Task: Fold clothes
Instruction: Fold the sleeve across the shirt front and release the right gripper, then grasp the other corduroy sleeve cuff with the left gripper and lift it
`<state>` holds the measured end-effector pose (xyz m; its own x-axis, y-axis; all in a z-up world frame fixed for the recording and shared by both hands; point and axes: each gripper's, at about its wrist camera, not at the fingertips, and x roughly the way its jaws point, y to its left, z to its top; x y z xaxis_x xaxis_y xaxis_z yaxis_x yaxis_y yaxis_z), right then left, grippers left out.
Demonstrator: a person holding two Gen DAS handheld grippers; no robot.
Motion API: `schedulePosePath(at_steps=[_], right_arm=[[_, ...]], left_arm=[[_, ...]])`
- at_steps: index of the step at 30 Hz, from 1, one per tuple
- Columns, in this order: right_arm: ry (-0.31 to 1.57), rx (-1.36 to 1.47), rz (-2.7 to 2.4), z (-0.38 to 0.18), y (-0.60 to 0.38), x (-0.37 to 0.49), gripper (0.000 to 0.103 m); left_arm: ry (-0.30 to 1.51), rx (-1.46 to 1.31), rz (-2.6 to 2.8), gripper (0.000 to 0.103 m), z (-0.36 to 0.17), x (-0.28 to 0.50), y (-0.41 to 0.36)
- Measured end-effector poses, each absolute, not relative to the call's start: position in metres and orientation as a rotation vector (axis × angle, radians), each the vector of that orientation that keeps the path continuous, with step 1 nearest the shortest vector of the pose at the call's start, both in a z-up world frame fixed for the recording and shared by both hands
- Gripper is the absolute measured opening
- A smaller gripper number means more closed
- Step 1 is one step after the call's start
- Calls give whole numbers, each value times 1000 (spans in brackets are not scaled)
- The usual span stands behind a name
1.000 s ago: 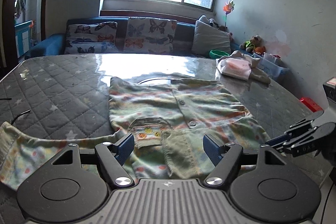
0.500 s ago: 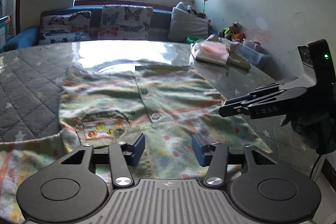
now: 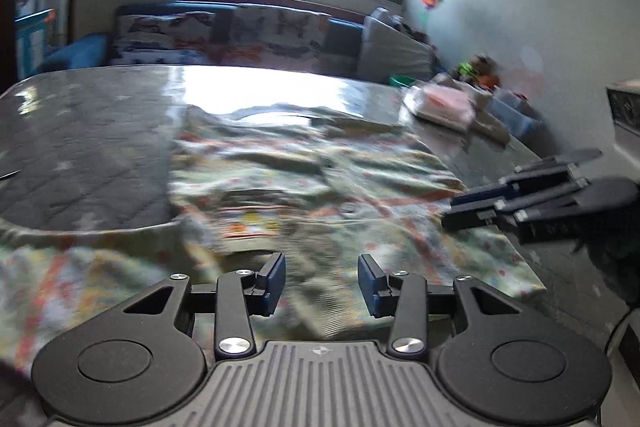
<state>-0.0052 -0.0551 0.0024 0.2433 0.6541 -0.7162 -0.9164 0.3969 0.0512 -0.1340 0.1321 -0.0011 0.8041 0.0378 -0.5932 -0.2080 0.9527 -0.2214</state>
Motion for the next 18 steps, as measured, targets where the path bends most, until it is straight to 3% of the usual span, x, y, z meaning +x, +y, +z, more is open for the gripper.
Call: schedulePosePath(at_steps=[18], right_arm=[[725, -565, 1303, -17, 8, -66, 24]], left_arm=[[552, -414, 735, 46, 1, -234, 236]])
